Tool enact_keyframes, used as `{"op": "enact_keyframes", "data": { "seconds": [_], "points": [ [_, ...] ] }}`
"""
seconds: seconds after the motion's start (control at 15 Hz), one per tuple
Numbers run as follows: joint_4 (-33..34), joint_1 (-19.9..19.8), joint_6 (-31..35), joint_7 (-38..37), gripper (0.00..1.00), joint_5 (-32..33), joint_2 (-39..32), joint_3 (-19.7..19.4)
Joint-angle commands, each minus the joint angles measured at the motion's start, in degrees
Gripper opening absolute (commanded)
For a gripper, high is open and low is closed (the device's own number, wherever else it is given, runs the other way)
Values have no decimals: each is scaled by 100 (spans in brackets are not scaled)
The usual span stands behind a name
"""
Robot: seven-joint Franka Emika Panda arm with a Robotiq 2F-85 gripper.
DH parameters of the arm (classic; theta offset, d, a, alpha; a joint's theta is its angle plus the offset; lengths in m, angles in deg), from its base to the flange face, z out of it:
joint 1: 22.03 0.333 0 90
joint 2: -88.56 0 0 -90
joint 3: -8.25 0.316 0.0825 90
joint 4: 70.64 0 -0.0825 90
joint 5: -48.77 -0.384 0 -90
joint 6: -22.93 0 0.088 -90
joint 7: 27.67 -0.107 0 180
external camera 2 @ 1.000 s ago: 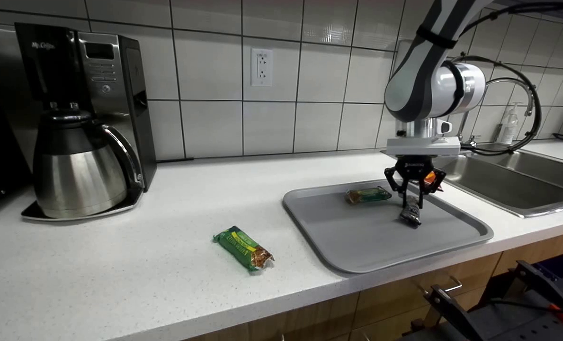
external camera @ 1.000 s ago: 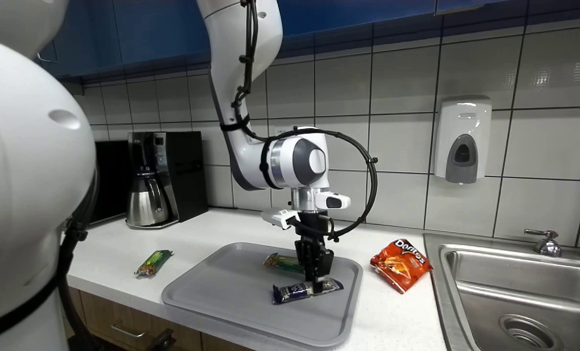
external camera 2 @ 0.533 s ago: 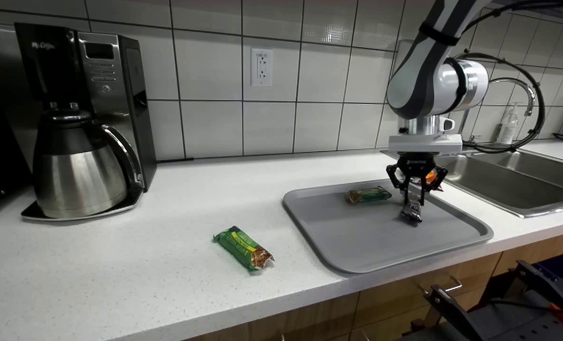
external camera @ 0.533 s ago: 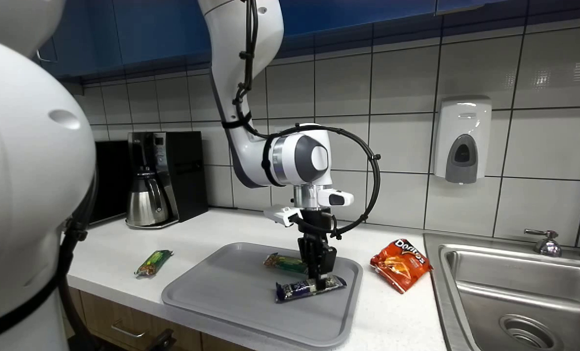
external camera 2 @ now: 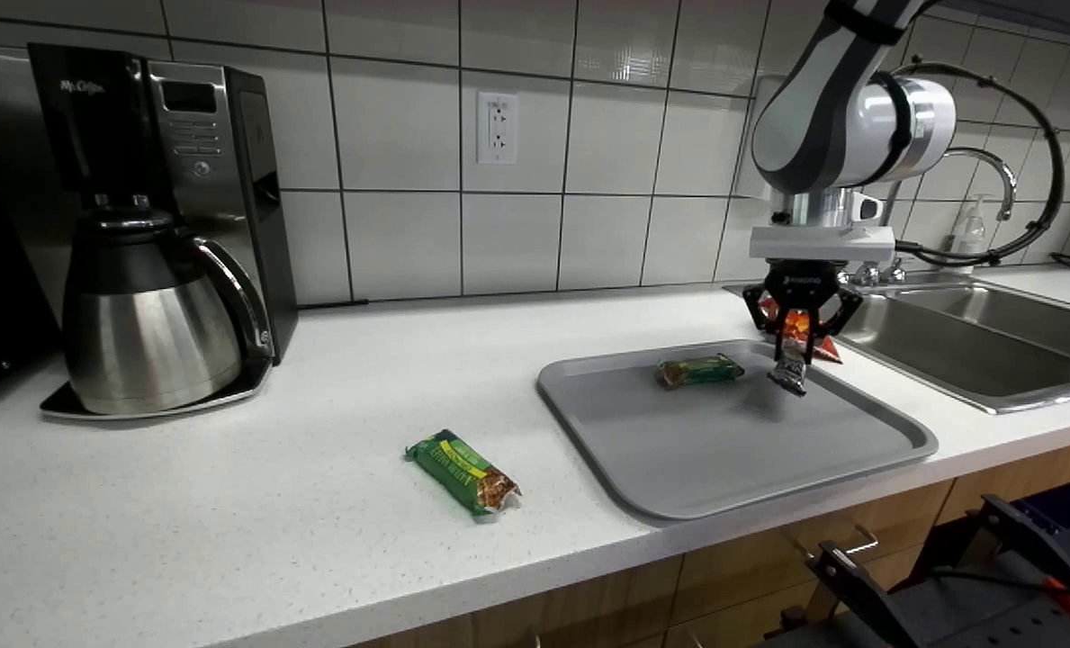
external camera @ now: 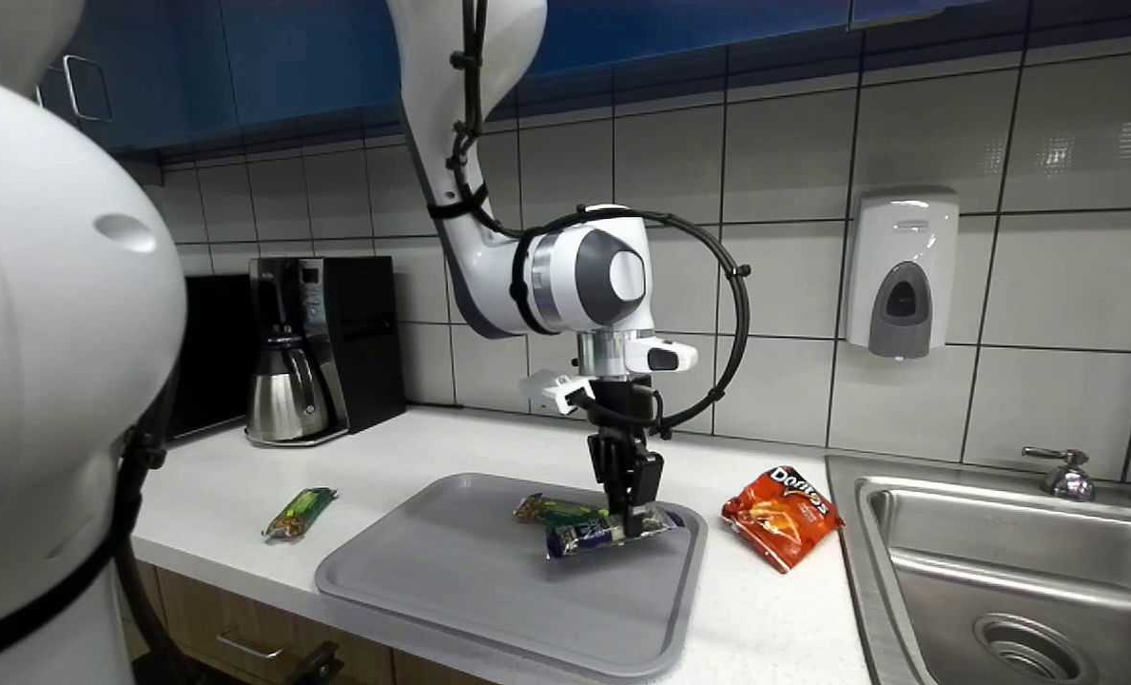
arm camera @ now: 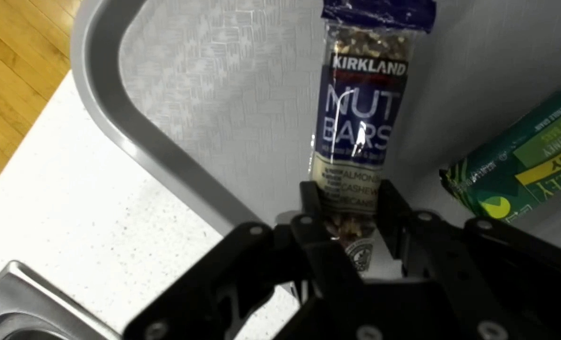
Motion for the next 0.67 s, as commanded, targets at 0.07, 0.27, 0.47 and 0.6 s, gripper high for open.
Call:
{"op": "enact_keyframes", "data": {
  "seconds": [0.07,0.27,0.47,0.6],
  "points": [
    [-341,-142,-36,25,9,120,571,-81],
    [-436,-267,-43,28,9,186,737,-160],
    [-490,-411,-56,24,9,258,848,-236],
    [-506,-512,-52,22,9,320,889,-295]
  ]
}}
